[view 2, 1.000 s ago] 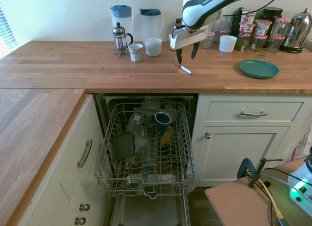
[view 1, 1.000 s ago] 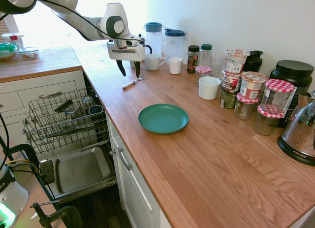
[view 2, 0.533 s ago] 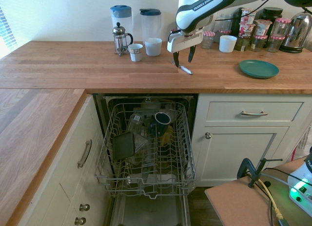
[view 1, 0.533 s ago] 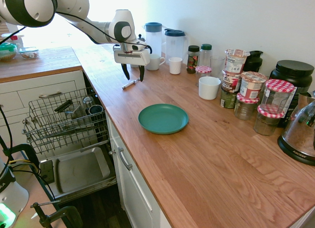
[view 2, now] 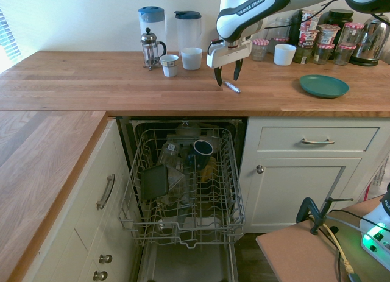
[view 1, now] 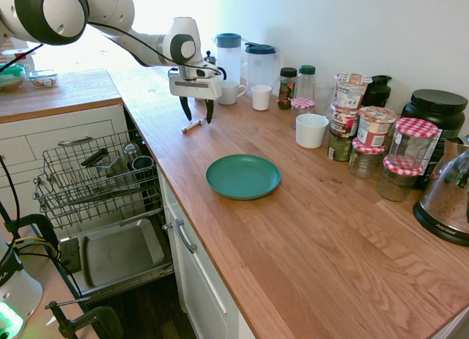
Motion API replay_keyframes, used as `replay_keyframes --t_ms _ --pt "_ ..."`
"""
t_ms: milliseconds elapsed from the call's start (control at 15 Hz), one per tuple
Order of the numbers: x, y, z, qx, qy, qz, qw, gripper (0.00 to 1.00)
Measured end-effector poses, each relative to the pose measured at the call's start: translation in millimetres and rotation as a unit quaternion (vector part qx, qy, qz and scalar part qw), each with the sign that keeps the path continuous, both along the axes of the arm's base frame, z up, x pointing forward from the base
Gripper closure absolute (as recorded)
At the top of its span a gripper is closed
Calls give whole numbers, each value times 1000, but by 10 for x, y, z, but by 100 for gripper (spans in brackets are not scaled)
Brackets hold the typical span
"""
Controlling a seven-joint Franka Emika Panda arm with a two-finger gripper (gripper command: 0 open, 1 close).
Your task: Put the fork in the dishwasher
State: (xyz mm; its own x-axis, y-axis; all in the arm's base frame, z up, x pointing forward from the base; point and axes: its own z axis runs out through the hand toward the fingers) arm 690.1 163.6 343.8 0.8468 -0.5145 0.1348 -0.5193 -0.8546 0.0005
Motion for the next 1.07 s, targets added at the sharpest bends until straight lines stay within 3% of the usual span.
replay_keyframes --t_ms 1067 --pt "-13 37 -57 15 15 0 1000 100"
